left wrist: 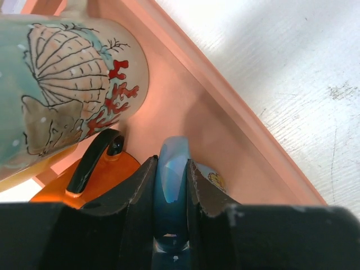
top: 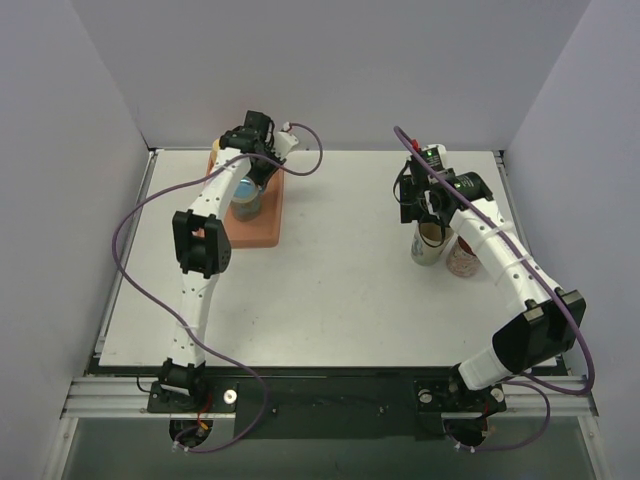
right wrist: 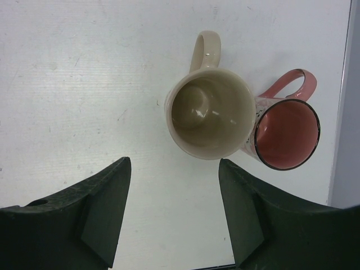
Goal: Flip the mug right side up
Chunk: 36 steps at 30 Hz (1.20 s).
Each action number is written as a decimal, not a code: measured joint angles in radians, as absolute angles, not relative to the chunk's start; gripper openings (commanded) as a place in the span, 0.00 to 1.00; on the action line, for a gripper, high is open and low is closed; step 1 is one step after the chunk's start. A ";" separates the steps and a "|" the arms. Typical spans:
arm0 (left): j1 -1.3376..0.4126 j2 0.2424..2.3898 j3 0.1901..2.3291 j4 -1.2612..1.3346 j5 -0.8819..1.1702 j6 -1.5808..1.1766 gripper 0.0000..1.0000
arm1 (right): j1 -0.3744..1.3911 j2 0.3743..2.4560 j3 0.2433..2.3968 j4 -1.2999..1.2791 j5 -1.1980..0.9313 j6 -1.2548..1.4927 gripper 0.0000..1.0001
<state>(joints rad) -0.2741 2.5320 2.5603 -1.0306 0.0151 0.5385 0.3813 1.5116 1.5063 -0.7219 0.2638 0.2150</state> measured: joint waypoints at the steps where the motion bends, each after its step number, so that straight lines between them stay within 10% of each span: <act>1: -0.272 2.530 2.560 -1.032 0.022 0.538 0.00 | 0.381 1.511 1.506 -0.722 0.264 0.215 0.59; 32: -0.218 2.098 2.090 -0.925 0.330 0.274 0.00 | 0.591 1.511 1.486 -0.382 -0.099 0.218 0.68; 36: -0.218 2.104 2.096 -0.944 0.345 0.286 0.00 | 0.591 1.576 1.486 -0.331 -0.235 0.219 0.97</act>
<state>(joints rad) -0.2176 2.1040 2.0960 -0.9436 0.3447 0.2855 0.5907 1.5761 1.4864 -0.3313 -0.2352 0.2188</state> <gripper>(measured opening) 0.321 0.722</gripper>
